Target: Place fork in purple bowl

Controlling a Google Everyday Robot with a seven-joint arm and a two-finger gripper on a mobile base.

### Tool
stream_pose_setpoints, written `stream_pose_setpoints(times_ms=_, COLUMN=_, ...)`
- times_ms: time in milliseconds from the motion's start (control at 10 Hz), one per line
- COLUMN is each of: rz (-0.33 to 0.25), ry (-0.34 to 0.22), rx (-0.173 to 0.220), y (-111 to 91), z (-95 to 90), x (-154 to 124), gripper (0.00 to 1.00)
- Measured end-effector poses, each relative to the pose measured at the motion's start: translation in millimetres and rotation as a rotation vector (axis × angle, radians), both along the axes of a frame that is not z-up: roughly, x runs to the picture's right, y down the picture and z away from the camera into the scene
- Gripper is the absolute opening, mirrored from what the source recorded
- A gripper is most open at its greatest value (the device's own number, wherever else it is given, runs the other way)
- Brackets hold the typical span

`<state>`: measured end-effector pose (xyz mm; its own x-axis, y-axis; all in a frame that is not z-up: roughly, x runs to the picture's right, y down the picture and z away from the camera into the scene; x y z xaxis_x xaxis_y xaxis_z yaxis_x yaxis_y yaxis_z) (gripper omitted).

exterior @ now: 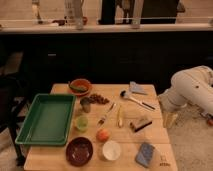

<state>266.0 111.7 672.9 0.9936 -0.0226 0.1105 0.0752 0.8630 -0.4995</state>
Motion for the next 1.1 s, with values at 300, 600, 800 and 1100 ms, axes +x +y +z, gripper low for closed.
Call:
stream_pose_setpoints(times_ms=300, rz=-0.168, ry=-0.151, rx=0.063, y=-1, z=-6.7, x=-49, gripper=0.80)
stream_pose_setpoints(times_ms=600, rz=-0.391, ry=-0.307, rx=0.114, y=-3, z=-11.7, x=-90, gripper=0.80)
stream_pose_setpoints(times_ms=800, rz=-0.487, ry=-0.345, rx=0.126, y=-10, z=-8.1, x=-114, gripper=0.80)
stream_pose_setpoints(times_ms=1100, rz=-0.549, ry=-0.368, rx=0.137, y=-29, z=-0.7, x=-143, gripper=0.80)
